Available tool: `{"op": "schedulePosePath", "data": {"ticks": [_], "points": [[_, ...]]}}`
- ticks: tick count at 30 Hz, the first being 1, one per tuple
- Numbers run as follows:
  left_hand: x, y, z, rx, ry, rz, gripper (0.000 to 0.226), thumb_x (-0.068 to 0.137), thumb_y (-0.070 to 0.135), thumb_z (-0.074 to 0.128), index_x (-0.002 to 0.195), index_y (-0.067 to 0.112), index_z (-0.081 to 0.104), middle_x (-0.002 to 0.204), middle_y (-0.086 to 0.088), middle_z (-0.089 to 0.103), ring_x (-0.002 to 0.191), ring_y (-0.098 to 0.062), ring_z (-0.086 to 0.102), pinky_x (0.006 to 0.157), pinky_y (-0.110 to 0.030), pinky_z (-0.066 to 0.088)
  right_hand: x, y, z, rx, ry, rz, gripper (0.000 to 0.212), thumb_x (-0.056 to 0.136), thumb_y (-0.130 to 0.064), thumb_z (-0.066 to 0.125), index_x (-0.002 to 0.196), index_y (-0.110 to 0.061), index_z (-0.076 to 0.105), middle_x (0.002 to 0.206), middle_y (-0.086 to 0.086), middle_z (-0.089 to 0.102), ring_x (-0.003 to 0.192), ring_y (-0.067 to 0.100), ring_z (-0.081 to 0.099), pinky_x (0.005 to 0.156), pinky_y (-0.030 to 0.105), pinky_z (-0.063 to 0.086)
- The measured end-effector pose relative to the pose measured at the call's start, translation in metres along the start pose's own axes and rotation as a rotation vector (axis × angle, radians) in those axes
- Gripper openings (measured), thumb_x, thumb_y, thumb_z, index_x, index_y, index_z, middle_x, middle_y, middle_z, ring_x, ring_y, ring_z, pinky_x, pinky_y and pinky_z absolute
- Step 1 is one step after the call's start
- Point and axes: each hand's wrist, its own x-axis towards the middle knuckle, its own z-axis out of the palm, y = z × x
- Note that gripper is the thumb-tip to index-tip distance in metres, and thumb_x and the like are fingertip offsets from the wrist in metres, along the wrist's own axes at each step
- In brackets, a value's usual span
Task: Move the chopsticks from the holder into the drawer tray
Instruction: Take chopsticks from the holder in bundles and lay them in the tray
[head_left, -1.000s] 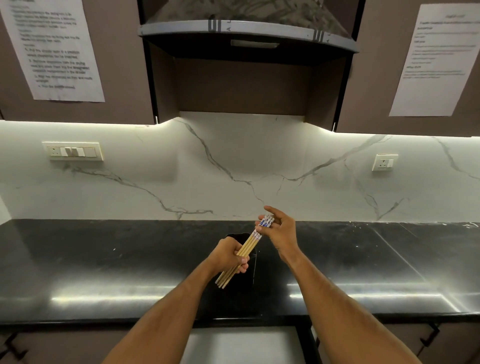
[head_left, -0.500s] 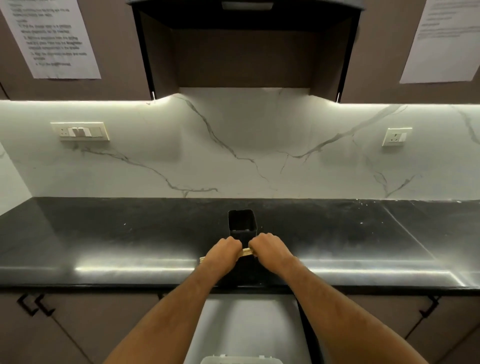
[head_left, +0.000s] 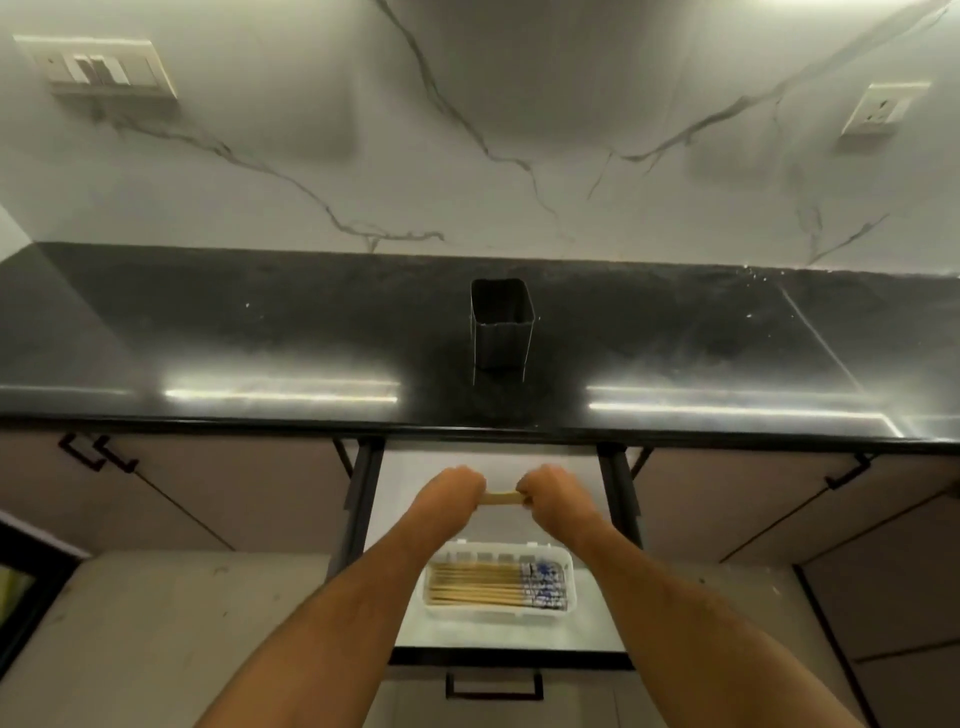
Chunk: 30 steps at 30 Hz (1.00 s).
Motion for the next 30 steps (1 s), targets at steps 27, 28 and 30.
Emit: {"op": "schedulePosePath", "data": {"ticks": [27, 28, 30], "points": [[-0.009, -0.015, 0.184, -0.704, -0.027, -0.277, 0.032, 0.095, 0.006, 0.065, 0.125, 0.016, 0.066, 0.125, -0.004, 0.069, 0.109, -0.017, 0.067, 0.099, -0.028, 0.055, -0.017, 0.019, 0.182, -0.123, -0.123, -0.023, 0.020, 0.090, -0.023, 0.076, 0.108, -0.017, 0.075, 0.106, 0.005, 0.073, 0.090, 0.020, 0.071, 0.088, 0.030, 0.058], [-0.009, -0.015, 0.188, -0.726, -0.012, -0.294, 0.035, 0.094, 0.006, 0.065, 0.128, 0.015, 0.064, 0.127, -0.004, 0.067, 0.111, -0.018, 0.066, 0.100, -0.029, 0.054, -0.018, 0.020, 0.183, -0.118, -0.119, -0.021, 0.021, 0.089, -0.025, 0.077, 0.108, -0.017, 0.075, 0.105, 0.005, 0.073, 0.088, 0.019, 0.071, 0.087, 0.030, 0.059], [-0.009, -0.016, 0.193, -0.666, 0.004, -0.263, 0.034, 0.096, 0.003, 0.061, 0.130, 0.009, 0.060, 0.130, -0.009, 0.063, 0.117, -0.024, 0.061, 0.103, -0.032, 0.050, -0.018, 0.022, 0.183, -0.111, -0.118, -0.021, 0.023, 0.087, -0.028, 0.078, 0.108, -0.018, 0.076, 0.105, 0.003, 0.074, 0.087, 0.019, 0.071, 0.086, 0.031, 0.060]]}}
